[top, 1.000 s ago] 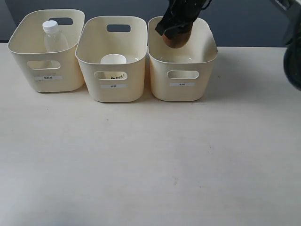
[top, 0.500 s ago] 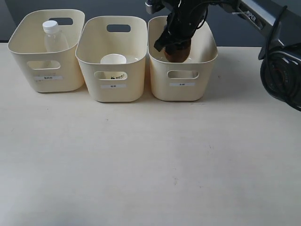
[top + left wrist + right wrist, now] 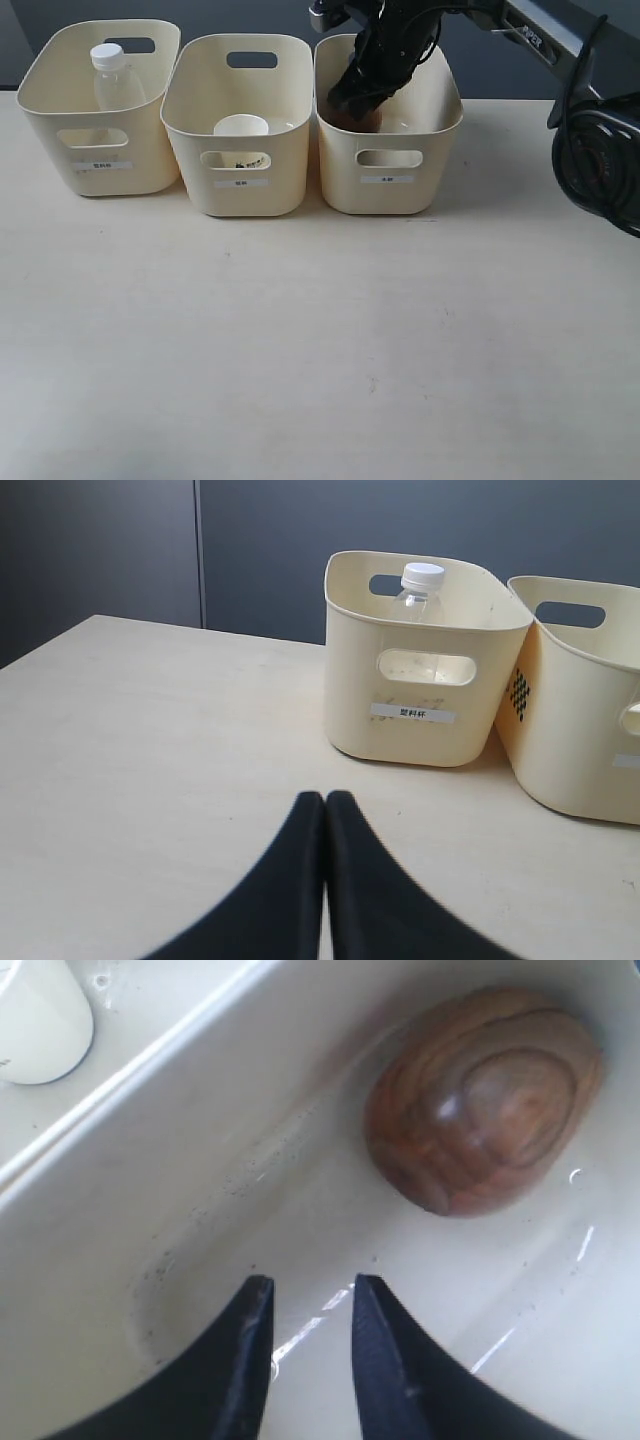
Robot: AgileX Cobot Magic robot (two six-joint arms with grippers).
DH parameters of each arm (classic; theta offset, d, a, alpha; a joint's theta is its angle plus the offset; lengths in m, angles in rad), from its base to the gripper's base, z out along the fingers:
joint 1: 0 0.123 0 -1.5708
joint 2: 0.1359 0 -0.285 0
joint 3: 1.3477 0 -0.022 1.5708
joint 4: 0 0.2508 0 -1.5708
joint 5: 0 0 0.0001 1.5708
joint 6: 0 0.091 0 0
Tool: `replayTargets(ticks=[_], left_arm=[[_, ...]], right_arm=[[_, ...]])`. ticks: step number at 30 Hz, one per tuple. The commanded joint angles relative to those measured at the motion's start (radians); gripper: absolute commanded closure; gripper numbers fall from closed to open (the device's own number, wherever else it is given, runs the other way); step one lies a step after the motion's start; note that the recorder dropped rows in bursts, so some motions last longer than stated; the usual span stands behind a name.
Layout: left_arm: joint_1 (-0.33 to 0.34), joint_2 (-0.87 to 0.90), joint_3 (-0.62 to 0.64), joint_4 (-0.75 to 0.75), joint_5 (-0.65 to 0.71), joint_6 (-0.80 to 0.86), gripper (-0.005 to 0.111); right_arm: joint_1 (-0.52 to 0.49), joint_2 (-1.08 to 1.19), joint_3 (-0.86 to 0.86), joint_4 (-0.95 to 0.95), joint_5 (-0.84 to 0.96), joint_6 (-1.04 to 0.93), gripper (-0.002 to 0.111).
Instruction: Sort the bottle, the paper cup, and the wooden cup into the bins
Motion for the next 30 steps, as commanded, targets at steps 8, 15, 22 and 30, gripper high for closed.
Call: replayTargets(ticks=[8, 15, 22, 30], left_arm=[[-0.003, -0.005, -0.004, 0.003, -0.004, -0.001, 0.107], [-0.003, -0.005, -0.004, 0.003, -0.004, -0.001, 0.107], [-0.003, -0.005, -0.004, 0.003, -0.004, -0.001, 0.107], [-0.003, -0.005, -0.004, 0.003, -0.004, -0.001, 0.107]], right_arm=[[-0.006, -0.1, -0.007, -0.043, -0.008, 0.069, 0.08], [-0.006, -0.231, -0.005, -0.072, -0.008, 0.143, 0.092], [-0.023, -0.361, 0.118, -0.098, -0.008, 0.16, 0.109], [-0.1, -0.575, 0.455, -0.088, -0.008, 0.152, 0.109]])
